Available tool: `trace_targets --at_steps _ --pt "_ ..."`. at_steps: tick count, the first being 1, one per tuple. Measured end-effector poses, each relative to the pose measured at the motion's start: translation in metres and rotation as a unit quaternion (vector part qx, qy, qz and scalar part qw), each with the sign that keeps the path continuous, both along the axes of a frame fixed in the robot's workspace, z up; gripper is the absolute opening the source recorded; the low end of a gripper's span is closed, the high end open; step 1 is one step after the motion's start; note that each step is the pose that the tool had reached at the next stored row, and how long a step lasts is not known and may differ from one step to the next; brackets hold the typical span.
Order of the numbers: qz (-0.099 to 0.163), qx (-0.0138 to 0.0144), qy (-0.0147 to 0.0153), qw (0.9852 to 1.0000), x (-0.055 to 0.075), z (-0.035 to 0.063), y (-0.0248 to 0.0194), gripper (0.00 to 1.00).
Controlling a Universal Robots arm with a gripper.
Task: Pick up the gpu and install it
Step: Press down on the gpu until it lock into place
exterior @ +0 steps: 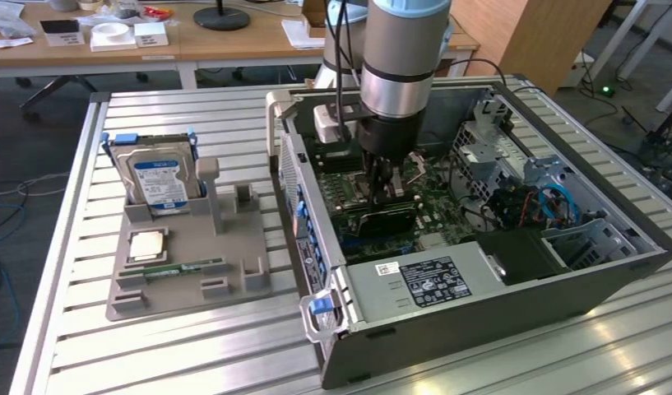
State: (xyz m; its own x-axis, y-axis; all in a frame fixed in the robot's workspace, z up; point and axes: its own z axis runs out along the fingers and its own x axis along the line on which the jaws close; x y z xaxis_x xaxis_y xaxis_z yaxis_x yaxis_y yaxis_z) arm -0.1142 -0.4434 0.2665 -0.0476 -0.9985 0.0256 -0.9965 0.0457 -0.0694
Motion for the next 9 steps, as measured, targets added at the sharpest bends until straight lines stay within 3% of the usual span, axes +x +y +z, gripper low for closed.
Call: trace_targets --at_steps 9 --pt "0.0 0.0 0.0 1.0 0.0 -0.0019 0.0 0.11"
